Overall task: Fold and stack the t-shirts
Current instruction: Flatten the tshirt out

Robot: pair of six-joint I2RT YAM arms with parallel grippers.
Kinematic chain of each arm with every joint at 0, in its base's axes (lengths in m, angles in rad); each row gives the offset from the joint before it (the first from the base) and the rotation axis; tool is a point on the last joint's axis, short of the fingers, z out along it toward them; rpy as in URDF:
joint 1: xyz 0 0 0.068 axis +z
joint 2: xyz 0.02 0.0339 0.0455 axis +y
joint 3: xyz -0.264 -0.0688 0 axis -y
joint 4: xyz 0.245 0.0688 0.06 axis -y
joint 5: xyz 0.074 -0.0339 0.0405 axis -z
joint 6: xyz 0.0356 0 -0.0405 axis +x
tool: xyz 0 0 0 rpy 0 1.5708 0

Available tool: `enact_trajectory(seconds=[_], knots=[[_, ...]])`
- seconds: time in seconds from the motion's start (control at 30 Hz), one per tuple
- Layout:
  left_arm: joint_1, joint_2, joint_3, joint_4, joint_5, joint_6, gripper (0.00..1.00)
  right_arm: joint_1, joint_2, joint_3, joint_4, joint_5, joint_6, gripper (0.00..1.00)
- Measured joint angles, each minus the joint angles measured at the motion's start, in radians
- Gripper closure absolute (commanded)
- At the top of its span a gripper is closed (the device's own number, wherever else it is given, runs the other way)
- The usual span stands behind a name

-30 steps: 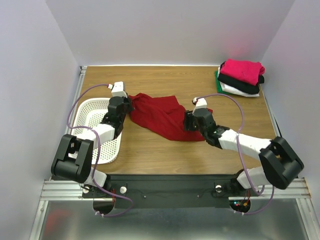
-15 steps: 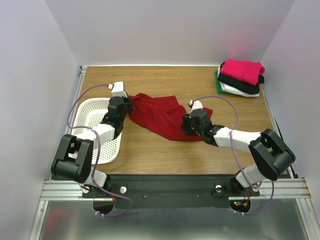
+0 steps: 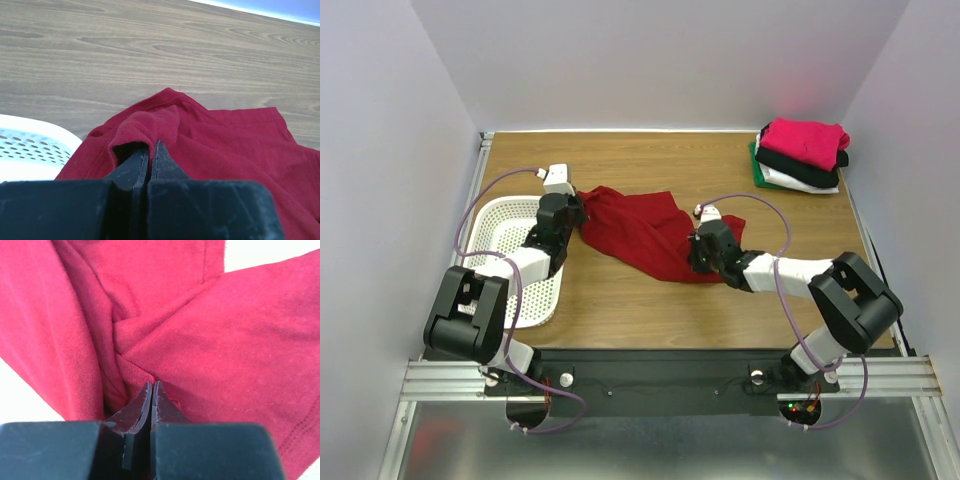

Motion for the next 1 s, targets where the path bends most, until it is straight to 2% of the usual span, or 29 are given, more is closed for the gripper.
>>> enact_trajectory(seconds=[0.17,0.37,0.47,0.8,1.0], knots=[[0.0,0.0,0.0,0.0,-0.003,0.0,1.0,-0.011,-0.047,0.0,-0.019,0.043,-0.008,1.0],[0.0,-0.002,0.0,-0.001,-0.022,0.0,1.0,-0.048,-0.275,0.002,-0.026,0.144,-0.035,1.0],[0.0,-0.013,0.0,-0.001,-0.026,0.0,1.0,-0.062,-0.34,0.003,-0.023,0.185,-0.046,1.0],[0.0,-0.045,0.0,-0.002,-0.029,0.004,1.0,-0.085,-0.365,0.008,-0.041,0.306,-0.071,1.0],[0.0,-0.1,-0.001,0.0,-0.038,0.008,1.0,-0.116,-0.383,0.089,-0.048,0.412,-0.103,1.0]])
